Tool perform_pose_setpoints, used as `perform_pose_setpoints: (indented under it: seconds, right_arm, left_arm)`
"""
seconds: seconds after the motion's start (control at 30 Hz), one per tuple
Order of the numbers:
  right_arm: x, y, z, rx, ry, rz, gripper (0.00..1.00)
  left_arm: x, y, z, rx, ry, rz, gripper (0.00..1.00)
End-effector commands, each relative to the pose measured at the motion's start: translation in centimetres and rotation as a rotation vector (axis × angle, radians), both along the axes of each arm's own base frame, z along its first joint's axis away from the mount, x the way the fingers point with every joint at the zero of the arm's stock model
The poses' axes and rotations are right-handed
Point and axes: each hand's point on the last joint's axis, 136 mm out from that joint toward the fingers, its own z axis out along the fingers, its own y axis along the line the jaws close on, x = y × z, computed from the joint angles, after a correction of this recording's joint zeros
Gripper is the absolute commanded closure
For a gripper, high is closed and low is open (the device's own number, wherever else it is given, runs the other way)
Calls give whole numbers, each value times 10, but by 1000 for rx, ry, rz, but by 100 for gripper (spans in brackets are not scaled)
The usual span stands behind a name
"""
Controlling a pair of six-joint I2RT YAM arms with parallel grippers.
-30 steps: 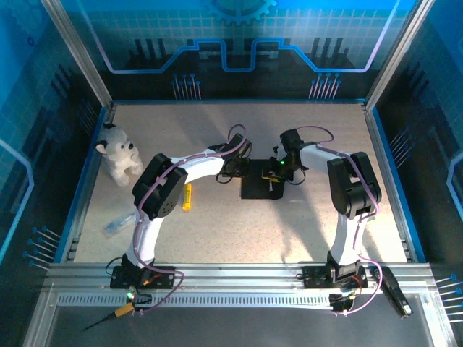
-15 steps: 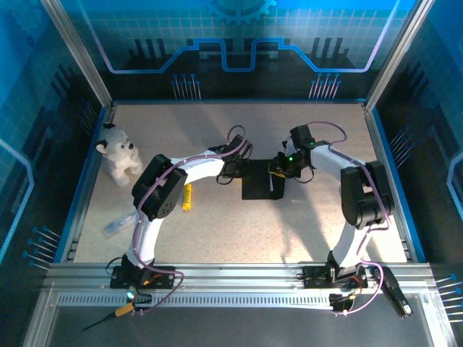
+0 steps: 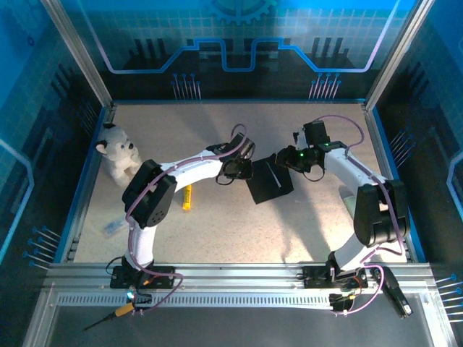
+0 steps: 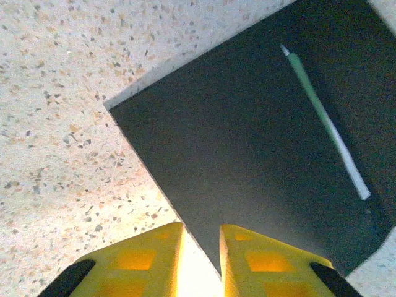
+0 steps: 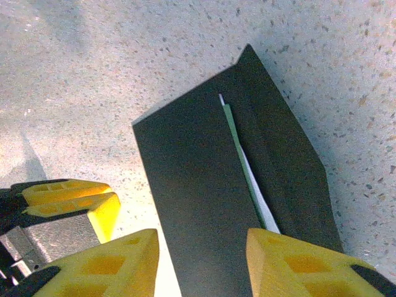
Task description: Place the letter into the envelope and seal it
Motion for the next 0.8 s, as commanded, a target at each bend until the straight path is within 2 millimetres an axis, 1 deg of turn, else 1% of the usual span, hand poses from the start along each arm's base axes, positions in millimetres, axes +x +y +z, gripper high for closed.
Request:
perform_pose_setpoints:
  seconds: [0.0, 0.07, 0.13, 0.2, 0.23, 0.27, 0.3, 0.4, 0.43, 0.47, 0.5, 0.53, 0.6, 0.7, 0.77]
  right_arm:
    - [-1, -9, 15, -22, -63, 18, 53]
    - [-1, -9, 23, -31, -97, 37, 51]
    - [-1, -11, 28, -41, -133, 44, 45]
    - [-1, -15, 34, -41, -185, 33, 31]
    - [0, -18, 38, -35, -219, 16, 18]
    - [1, -22, 42, -29, -249, -1, 6]
    - [1, -26, 45, -21, -273, -16, 0]
    - [0, -37, 57, -13, -349, -37, 0]
    - [-1, -40, 60, -18, -375, -42, 0]
    - [0, -42, 68, -20, -416, -47, 0]
    - [-2, -45, 65, -23, -430, -51, 0]
    - [-3, -47, 67, -20, -454, -60, 0]
    - [-2, -48, 72, 10, -503, -60, 0]
    - [-3, -44, 78, 73, -554, -45, 0]
    - [-4, -33, 79, 64, -535, 1, 0]
  left_arm:
    - [-1, 1, 26, 7, -26, -38, 77]
    - [-2, 7, 36, 20, -48, -39, 76]
    - [-4, 18, 49, 31, -75, -30, 72]
    - [-6, 33, 62, 34, -99, -11, 67]
    - [-7, 42, 70, 30, -111, 4, 63]
    - [-9, 52, 78, 21, -120, 24, 56]
    - [-10, 61, 87, 7, -133, 41, 44]
    - [-20, 91, 115, -29, -185, 86, 8]
    - [-25, 103, 124, -40, -195, 102, 1]
    - [-30, 114, 130, -49, -200, 116, 1]
    - [-36, 122, 136, -58, -206, 125, 1]
    - [-42, 135, 140, -63, -203, 153, 1]
    - [-55, 159, 141, -60, -180, 212, 1]
    - [-80, 186, 124, -10, -108, 248, 1]
    - [-97, 201, 103, 35, -21, 259, 1]
